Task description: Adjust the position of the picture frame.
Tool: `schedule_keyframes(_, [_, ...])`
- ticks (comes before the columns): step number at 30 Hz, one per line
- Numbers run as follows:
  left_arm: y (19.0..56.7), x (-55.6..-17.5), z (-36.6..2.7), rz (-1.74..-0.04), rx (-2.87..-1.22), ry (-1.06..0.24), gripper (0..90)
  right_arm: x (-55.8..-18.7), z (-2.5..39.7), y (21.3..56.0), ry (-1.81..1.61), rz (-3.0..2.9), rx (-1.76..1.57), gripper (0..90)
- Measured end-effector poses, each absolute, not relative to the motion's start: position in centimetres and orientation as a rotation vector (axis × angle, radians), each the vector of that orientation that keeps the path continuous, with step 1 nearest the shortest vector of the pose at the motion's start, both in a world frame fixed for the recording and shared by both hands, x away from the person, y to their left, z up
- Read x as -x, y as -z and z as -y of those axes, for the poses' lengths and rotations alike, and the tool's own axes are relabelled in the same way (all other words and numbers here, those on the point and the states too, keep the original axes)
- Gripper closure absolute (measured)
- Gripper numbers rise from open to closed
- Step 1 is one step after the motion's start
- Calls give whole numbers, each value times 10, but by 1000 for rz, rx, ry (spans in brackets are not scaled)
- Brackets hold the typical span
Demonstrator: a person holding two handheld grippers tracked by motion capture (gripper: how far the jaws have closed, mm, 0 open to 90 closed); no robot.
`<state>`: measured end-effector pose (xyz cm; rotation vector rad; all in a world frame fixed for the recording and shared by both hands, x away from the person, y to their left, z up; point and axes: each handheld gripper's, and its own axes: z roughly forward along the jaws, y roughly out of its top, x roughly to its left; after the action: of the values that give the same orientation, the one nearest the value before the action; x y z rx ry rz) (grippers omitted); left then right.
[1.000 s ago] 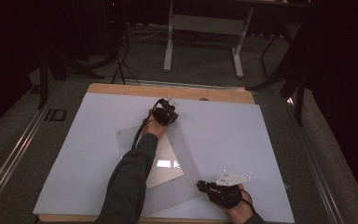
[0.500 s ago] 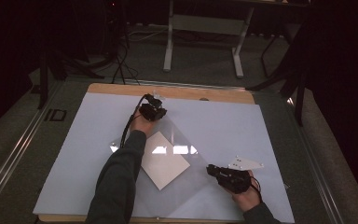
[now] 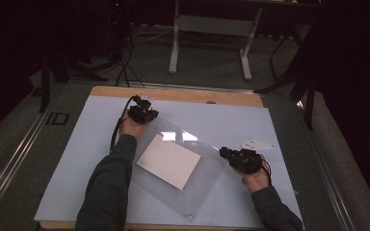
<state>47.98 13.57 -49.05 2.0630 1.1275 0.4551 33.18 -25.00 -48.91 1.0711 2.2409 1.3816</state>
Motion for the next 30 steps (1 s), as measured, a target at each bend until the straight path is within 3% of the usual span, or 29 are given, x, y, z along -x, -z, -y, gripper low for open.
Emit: schedule_keyframes(30, [507, -439, -176, -1179, -2059, -385, 841, -440, 243, 500, -1284, -2217, -1299, 807])
